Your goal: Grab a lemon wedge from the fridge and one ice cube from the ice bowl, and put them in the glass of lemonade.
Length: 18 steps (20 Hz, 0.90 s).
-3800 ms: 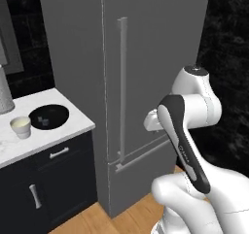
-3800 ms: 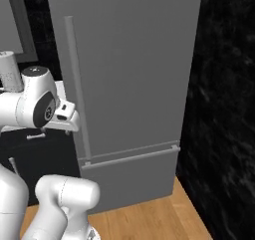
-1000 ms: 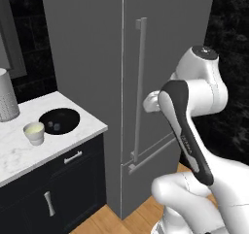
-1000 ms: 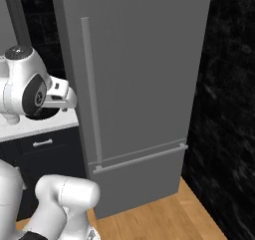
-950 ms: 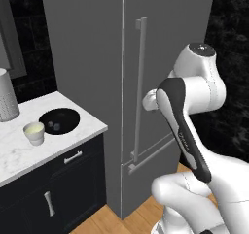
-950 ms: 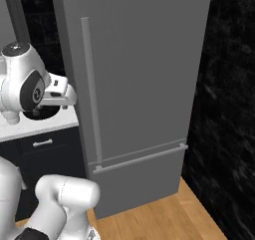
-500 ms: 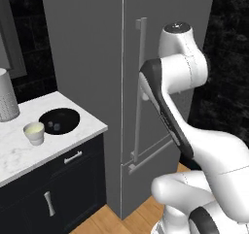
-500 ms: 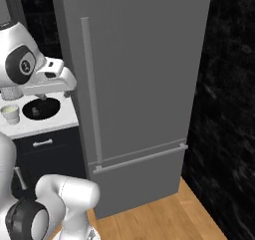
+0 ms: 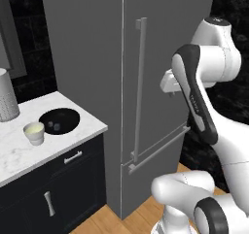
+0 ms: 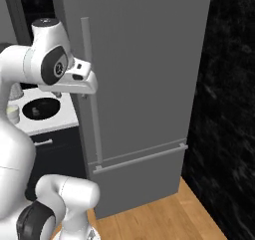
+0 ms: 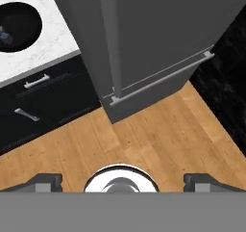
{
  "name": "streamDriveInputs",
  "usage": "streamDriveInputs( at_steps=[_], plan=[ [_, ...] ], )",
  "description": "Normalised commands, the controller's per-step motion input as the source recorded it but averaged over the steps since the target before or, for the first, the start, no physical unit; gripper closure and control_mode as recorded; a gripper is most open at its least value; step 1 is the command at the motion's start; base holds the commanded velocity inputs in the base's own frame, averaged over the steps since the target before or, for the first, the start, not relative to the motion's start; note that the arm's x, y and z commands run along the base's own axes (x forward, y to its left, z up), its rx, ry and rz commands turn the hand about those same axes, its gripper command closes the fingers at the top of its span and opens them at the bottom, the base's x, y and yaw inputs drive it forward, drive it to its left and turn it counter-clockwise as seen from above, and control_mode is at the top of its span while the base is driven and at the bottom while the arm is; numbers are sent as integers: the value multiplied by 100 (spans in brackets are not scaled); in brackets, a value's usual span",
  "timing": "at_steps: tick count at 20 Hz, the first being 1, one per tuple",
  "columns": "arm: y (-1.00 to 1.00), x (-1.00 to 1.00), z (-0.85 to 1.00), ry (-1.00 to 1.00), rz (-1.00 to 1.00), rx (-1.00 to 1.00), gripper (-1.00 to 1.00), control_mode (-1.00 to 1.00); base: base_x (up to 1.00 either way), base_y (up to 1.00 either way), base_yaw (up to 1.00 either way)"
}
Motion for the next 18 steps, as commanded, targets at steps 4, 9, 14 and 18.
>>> streamDriveInputs(
  at_steps=[4, 9, 14, 18],
  plan=[
    [3, 36, 0, -8, 13, 4, -100, -100, 0, 0, 0],
    [52, 98, -6, -27, 24, 16, -100, -100, 0, 0, 0],
    [7, 100, 0, -11, 30, 8, -100, -100, 0, 0, 0],
    [3, 88, 0, 3, 18, -4, -100, -100, 0, 0, 0]
  ],
)
